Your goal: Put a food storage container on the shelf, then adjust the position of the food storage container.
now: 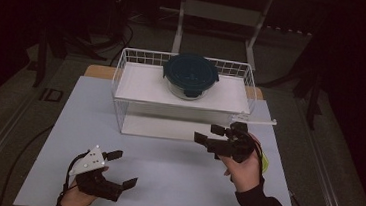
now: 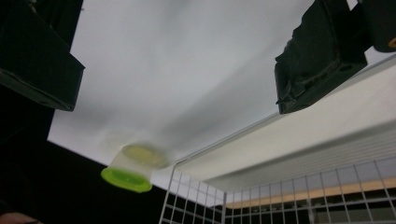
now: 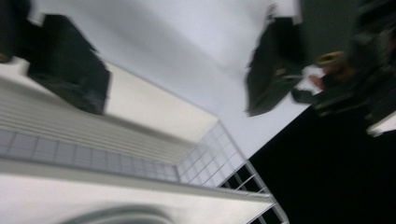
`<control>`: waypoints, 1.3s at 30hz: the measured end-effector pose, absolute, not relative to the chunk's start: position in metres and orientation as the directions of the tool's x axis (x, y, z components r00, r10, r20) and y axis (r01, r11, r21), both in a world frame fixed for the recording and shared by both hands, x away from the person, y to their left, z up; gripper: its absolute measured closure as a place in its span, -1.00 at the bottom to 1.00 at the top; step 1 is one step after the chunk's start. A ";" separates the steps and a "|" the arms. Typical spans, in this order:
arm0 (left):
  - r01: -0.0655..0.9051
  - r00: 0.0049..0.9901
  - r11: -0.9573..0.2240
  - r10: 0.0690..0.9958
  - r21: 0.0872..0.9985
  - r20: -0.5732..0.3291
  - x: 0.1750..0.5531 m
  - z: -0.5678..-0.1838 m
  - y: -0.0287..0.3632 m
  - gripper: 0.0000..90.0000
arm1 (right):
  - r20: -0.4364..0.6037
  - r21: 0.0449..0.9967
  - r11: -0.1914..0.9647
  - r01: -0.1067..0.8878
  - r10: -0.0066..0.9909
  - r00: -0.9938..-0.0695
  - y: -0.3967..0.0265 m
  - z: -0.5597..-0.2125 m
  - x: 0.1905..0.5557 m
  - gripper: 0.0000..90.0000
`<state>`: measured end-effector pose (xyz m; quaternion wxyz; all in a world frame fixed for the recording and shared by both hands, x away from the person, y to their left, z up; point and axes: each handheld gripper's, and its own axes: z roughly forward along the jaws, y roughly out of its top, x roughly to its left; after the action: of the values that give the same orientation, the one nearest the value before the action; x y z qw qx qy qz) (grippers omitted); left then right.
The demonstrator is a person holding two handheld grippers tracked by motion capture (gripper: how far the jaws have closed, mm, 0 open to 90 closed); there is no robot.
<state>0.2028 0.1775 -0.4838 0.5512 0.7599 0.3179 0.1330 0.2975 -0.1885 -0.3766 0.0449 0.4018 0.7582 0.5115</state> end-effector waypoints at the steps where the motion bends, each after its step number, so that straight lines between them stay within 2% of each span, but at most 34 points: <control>1: 0.336 0.763 -0.194 0.629 0.922 -0.146 0.203 -0.485 0.177 -0.98 | 0.354 0.813 0.147 0.564 0.644 -0.678 -0.192 -0.379 0.297 -0.63; 10: 0.336 0.775 -0.214 0.616 0.917 -0.141 0.203 -0.490 0.174 -0.98 | 0.268 0.842 0.172 0.512 0.689 -0.673 -0.215 -0.401 0.286 -0.61; 17: 0.341 0.779 -0.215 0.609 0.915 -0.148 0.203 -0.492 0.174 -0.98 | 0.210 0.861 0.195 0.469 0.705 -0.678 -0.236 -0.404 0.276 -0.65; 29: 0.340 0.784 -0.215 0.603 0.916 -0.149 0.203 -0.493 0.174 -0.98 | 0.254 0.844 0.137 0.519 0.750 -0.611 -0.277 -0.419 0.271 -0.68; 32: 0.338 0.786 -0.214 0.599 0.916 -0.150 0.203 -0.492 0.173 -0.98 | 0.238 0.845 0.137 0.517 0.769 -0.593 -0.290 -0.423 0.270 -0.61; 34: 0.340 0.787 -0.213 0.598 0.916 -0.152 0.203 -0.492 0.173 -0.98 | 0.201 0.847 0.156 0.508 0.791 -0.578 -0.299 -0.425 0.269 -0.45; 39: 0.345 0.787 -0.211 0.595 0.914 -0.160 0.203 -0.493 0.172 -0.98 | 0.187 0.841 0.140 0.523 0.831 -0.523 -0.321 -0.429 0.266 -0.26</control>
<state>0.2032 0.1723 -0.4931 0.5486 0.7699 0.3054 0.1138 0.2659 -0.3211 -0.4287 0.1650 0.4595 0.7366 0.4680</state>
